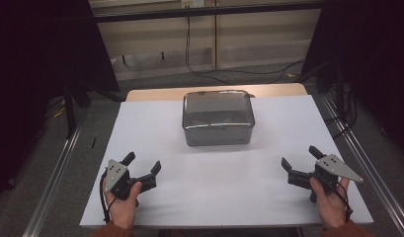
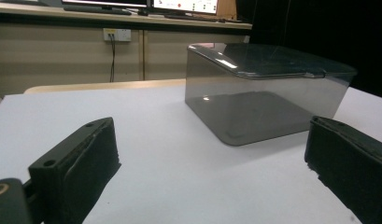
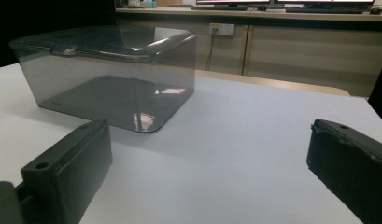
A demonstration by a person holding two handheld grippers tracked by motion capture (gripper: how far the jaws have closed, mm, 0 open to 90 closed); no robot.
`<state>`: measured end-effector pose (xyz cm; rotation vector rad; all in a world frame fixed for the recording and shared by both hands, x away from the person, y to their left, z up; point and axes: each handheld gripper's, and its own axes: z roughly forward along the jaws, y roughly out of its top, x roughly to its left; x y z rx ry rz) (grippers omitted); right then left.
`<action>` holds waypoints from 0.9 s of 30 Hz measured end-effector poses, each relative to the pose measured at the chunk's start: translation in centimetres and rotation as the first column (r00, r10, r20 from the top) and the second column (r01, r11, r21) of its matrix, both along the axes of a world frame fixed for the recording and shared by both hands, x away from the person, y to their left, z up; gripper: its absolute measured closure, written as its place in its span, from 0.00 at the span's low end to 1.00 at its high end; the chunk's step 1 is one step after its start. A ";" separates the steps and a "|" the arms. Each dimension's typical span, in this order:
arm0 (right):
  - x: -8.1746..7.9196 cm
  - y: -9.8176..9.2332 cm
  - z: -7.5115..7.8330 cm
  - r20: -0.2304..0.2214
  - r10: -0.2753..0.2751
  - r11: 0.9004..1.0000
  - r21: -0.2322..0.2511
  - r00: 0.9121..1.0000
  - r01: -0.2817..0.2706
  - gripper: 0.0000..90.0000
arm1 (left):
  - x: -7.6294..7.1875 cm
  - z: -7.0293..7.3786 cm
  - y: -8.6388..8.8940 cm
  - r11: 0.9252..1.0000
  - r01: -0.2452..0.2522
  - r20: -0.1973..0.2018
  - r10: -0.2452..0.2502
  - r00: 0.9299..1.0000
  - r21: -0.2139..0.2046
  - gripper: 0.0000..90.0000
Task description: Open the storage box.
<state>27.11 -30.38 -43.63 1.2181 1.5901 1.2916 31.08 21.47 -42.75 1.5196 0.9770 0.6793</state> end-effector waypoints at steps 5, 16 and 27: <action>0.4 0.3 -0.1 -0.006 0.010 1.000 0.001 1.000 -0.010 0.01 | 0.1 -0.1 -0.2 1.000 0.006 -0.006 -0.006 1.000 0.004 0.03; 1.5 1.2 -0.3 -0.019 0.051 0.999 0.015 0.999 -0.051 0.01 | 0.0 -0.4 -0.6 1.000 0.009 -0.024 -0.008 1.000 0.022 0.03; 1.8 2.9 0.4 0.006 0.124 0.992 -0.002 0.992 -0.124 0.00 | -0.2 -0.3 -0.5 1.000 0.009 -0.018 -0.008 1.000 0.014 0.03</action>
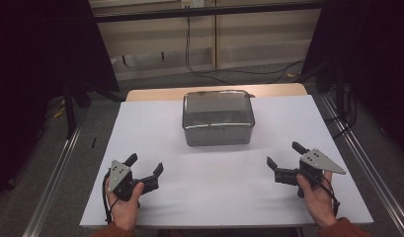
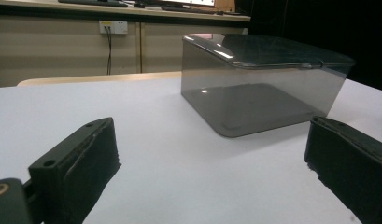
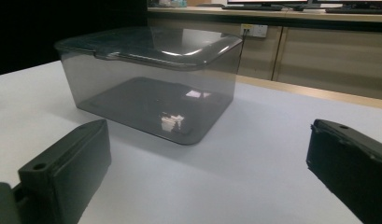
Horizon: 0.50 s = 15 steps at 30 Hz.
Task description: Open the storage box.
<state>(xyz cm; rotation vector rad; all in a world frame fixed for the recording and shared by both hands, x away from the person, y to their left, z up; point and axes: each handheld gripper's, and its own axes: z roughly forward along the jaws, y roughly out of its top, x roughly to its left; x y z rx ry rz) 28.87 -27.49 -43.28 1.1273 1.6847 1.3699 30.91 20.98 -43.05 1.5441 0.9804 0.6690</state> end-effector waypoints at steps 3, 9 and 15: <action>0.3 0.3 0.1 -0.003 0.010 1.000 0.003 1.000 -0.010 0.00 | 0.0 0.0 0.1 1.000 -0.008 0.003 0.008 1.000 0.009 0.03; 1.0 1.4 0.5 0.009 0.010 1.000 -0.009 1.000 -0.010 0.00 | 0.2 0.0 0.4 1.000 -0.026 -0.002 0.026 1.000 -0.004 0.03; 1.5 2.6 0.6 -0.003 0.069 0.998 0.009 0.998 -0.069 0.00 | 0.2 0.1 0.3 1.000 -0.006 0.000 0.006 1.000 0.000 0.03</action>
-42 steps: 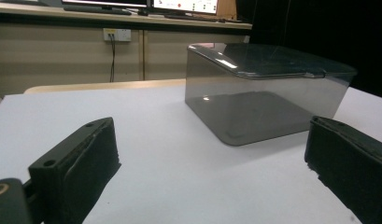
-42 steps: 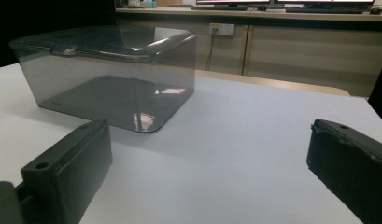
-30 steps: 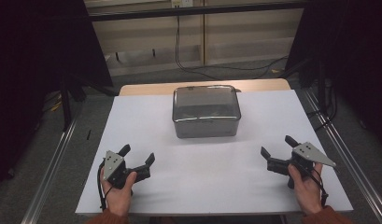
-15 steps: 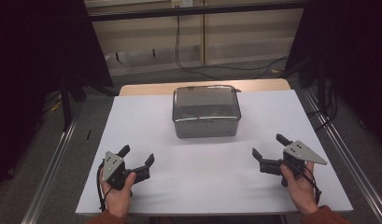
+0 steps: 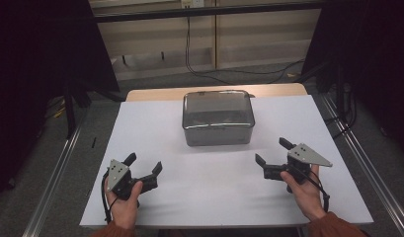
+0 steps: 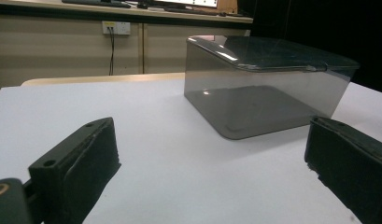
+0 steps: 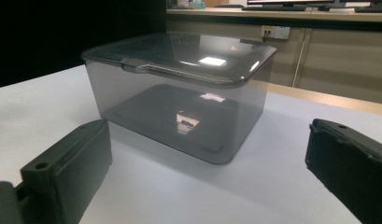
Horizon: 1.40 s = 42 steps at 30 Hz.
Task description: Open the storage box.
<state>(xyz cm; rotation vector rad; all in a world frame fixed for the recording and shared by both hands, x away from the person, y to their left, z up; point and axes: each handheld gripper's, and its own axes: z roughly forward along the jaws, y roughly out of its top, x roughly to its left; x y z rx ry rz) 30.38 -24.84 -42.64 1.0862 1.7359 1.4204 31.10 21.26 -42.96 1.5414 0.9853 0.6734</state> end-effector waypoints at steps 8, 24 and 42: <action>0.5 1.3 0.6 0.043 0.041 0.999 0.017 0.998 -0.042 0.00 | 0.0 0.0 -0.2 1.000 0.017 0.002 -0.017 1.000 0.004 0.03; 2.7 3.0 1.3 0.046 0.086 0.996 -0.030 0.995 -0.085 0.00 | 0.0 0.1 -0.3 1.000 0.020 0.015 -0.020 1.000 0.015 0.03; 4.4 5.8 2.2 0.098 0.147 0.971 -0.202 0.984 -0.125 0.04 | 0.2 -0.2 -0.6 0.998 0.042 -0.005 -0.042 0.999 0.035 0.03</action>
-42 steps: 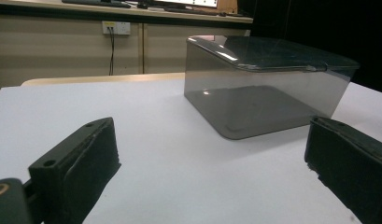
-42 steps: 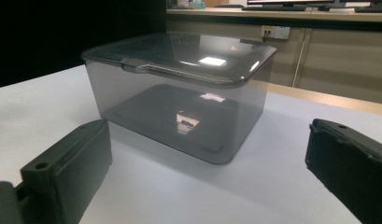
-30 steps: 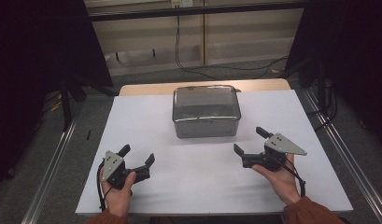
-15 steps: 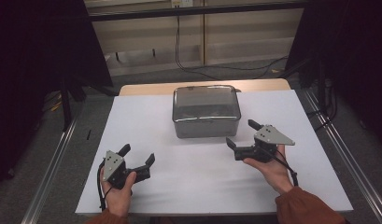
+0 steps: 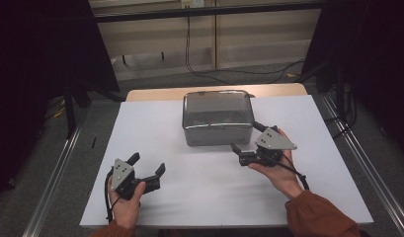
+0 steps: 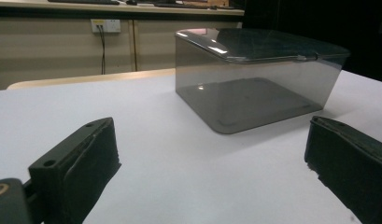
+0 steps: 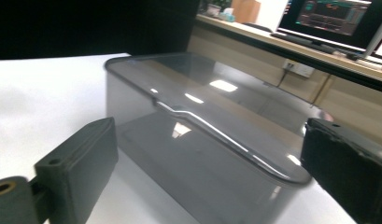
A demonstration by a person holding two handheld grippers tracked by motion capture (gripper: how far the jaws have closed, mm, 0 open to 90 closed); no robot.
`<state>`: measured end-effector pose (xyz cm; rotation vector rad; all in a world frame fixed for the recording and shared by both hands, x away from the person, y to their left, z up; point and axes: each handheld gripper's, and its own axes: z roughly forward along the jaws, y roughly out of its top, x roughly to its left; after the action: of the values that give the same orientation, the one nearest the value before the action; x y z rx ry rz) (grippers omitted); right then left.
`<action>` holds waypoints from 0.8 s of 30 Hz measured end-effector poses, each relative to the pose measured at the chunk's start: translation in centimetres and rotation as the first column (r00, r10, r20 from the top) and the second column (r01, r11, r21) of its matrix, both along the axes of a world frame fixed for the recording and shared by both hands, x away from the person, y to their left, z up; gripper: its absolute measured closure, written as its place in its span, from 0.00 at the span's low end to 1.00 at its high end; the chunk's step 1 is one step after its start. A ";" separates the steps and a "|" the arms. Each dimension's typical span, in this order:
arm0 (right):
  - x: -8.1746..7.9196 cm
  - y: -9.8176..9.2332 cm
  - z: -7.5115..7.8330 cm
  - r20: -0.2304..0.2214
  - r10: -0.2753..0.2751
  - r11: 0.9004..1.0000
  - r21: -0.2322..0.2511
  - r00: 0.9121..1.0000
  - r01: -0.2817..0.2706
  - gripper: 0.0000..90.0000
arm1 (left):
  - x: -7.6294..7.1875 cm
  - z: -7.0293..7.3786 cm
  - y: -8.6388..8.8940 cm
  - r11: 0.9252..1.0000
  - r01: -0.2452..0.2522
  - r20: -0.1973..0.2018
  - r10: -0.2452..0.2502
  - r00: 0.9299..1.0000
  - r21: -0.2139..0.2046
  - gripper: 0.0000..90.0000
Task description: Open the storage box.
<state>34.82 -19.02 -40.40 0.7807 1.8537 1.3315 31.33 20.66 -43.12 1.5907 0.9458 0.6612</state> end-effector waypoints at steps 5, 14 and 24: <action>0.5 0.9 0.5 0.051 0.000 0.999 -0.052 0.999 0.002 0.07 | 0.0 0.0 -0.1 1.000 0.003 0.002 -0.003 1.000 0.002 0.03; 1.3 2.2 0.9 0.151 0.025 0.976 -0.216 0.988 0.009 0.13 | 0.0 0.0 0.2 1.000 -0.006 -0.001 0.006 1.000 0.004 0.03; 1.9 3.7 0.0 0.210 0.059 0.912 -0.408 0.976 0.033 0.21 | 0.1 0.0 0.2 1.000 -0.009 0.001 0.009 1.000 0.018 0.03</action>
<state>36.75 -15.37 -40.42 0.3841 1.8709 0.9401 31.47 20.87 -43.16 1.6027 0.9489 0.6789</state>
